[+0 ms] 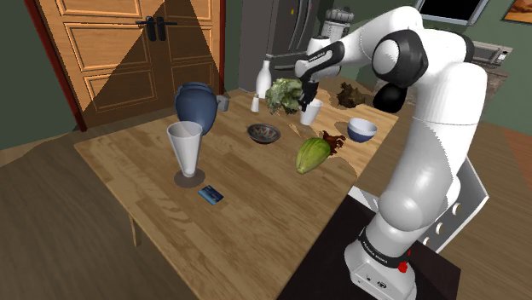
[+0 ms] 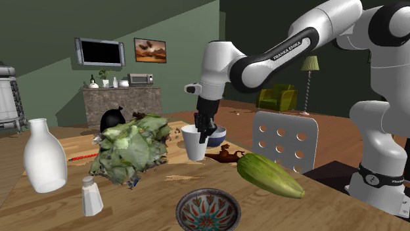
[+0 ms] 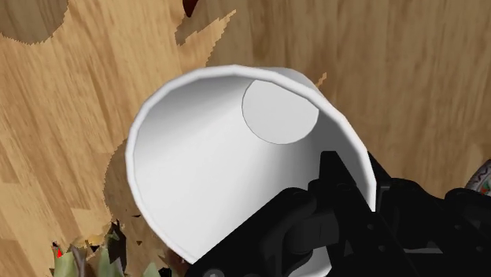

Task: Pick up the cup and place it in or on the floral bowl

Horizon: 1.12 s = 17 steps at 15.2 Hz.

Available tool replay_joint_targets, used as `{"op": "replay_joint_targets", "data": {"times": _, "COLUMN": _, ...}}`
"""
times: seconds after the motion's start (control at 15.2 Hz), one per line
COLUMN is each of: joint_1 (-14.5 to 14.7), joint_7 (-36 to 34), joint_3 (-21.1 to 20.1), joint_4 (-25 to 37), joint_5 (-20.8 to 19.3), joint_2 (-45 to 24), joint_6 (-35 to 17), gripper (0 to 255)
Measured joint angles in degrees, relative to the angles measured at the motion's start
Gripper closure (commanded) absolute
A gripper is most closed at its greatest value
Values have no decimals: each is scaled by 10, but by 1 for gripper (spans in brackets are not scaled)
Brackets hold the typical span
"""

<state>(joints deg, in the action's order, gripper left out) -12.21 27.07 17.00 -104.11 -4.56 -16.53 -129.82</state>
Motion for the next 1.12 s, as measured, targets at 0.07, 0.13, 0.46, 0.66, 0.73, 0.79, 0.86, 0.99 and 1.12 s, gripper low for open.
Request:
{"op": "replay_joint_targets", "data": {"times": 0.07, "joint_1": 1, "joint_7": -1, "joint_3": 0, "joint_4": 4, "joint_5": -1, "joint_2": 3, "joint_6": 7, "gripper": 255}}
{"op": "replay_joint_targets", "data": {"times": 0.13, "joint_1": 1, "joint_7": 0, "joint_3": 0, "joint_4": 7, "joint_5": -1, "joint_2": 6, "joint_6": 13, "gripper": 255}}
{"op": "replay_joint_targets", "data": {"times": 0.46, "joint_1": 2, "joint_7": 3, "joint_3": 2, "joint_4": 28, "joint_5": -3, "joint_2": 19, "joint_6": 47, "gripper": 255}}
{"op": "replay_joint_targets", "data": {"times": 0.66, "joint_1": 13, "joint_7": -12, "joint_3": -2, "joint_4": 32, "joint_5": -10, "joint_2": 30, "joint_6": 64, "gripper": 255}}
{"op": "replay_joint_targets", "data": {"times": 0.73, "joint_1": 20, "joint_7": -23, "joint_3": -5, "joint_4": 33, "joint_5": -14, "joint_2": 34, "joint_6": 69, "gripper": 255}}
{"op": "replay_joint_targets", "data": {"times": 0.79, "joint_1": 30, "joint_7": -38, "joint_3": -9, "joint_4": 29, "joint_5": -19, "joint_2": 39, "joint_6": 71, "gripper": 255}}
{"op": "replay_joint_targets", "data": {"times": 0.86, "joint_1": 37, "joint_7": -50, "joint_3": -14, "joint_4": 38, "joint_5": -21, "joint_2": 38, "joint_6": 80, "gripper": 255}}
{"op": "replay_joint_targets", "data": {"times": 0.99, "joint_1": 55, "joint_7": -78, "joint_3": -22, "joint_4": 38, "joint_5": -28, "joint_2": 41, "joint_6": 88, "gripper": 255}}
{"op": "replay_joint_targets", "data": {"times": 1.12, "joint_1": 71, "joint_7": -103, "joint_3": -31, "joint_4": 45, "joint_5": -33, "joint_2": 41, "joint_6": 99, "gripper": 255}}
